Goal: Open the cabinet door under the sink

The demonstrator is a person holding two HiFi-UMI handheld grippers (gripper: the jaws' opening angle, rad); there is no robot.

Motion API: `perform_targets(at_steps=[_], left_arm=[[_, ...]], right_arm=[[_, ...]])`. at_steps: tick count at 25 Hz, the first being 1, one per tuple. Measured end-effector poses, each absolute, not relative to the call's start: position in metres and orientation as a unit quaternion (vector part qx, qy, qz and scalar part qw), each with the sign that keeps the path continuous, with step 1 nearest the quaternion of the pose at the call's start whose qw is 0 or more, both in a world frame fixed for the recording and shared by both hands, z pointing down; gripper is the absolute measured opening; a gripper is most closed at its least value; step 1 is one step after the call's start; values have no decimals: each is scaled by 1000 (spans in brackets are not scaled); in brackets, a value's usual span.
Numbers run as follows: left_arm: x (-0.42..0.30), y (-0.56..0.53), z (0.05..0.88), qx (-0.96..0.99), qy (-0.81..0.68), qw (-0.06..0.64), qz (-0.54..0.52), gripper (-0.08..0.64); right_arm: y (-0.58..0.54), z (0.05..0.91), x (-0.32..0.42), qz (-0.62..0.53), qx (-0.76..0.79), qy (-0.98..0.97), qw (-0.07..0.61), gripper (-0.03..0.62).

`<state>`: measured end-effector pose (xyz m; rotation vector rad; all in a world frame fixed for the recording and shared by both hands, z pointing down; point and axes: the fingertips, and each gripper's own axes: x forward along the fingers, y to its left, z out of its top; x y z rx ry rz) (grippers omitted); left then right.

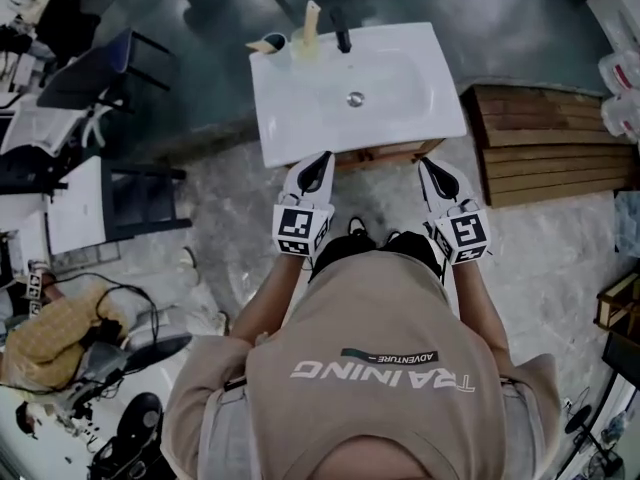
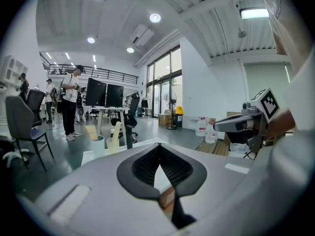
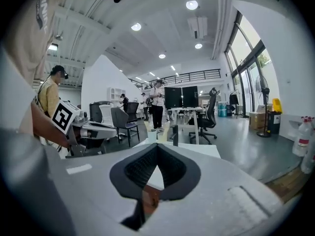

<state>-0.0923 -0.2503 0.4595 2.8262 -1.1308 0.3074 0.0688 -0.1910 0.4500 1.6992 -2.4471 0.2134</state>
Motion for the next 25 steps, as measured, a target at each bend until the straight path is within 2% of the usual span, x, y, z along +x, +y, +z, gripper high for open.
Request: perform_targets(at_steps=[12,25], left_arm=[[-87,-233,462,892,-433,68,111,17],[-102,-215,508,863,-480,90,130,17]], right_arm=[[-193,461,83,92,523,-844,79,2],[-182,548,84,162,508,-837,124,2]])
